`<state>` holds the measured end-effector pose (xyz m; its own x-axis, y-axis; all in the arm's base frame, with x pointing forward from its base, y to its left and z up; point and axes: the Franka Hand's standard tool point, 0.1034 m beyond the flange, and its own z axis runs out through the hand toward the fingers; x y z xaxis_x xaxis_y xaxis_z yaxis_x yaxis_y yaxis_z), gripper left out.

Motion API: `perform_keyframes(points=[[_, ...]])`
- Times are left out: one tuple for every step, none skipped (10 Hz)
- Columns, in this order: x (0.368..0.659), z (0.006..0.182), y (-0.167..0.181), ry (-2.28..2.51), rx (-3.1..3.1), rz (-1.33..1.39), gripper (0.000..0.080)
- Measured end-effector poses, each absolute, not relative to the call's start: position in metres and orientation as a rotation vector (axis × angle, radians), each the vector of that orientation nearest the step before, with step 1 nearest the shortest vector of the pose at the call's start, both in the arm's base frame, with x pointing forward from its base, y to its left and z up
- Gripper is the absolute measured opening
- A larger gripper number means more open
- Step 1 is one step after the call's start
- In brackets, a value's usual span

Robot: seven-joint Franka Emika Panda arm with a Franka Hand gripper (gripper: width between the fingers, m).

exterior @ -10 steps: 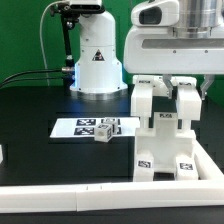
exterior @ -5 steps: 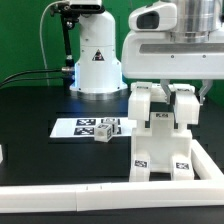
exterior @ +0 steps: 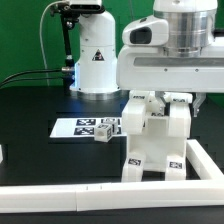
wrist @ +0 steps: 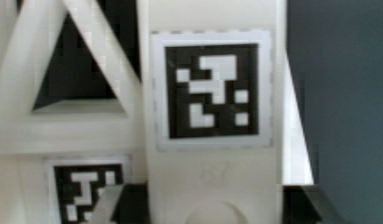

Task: Assemble chair

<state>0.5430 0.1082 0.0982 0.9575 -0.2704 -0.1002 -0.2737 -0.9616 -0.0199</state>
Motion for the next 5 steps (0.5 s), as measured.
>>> perform_keyframes(points=[[0.5437,0.0982,0.1083,0.434,-3.073,0.151,0.0284],[0.5439,0.0983,0.1077,0.440,-3.069,0.152,0.0284],[0.5445,0.0985,0.1068,0.444,-3.067,0.151,0.0368],[0.5441,0.0991,0.1062,0.453,-3.065,0.164,0.0368],[0.5441,0.0999,0.1065,0.454,-3.065,0.175,0.0550]])
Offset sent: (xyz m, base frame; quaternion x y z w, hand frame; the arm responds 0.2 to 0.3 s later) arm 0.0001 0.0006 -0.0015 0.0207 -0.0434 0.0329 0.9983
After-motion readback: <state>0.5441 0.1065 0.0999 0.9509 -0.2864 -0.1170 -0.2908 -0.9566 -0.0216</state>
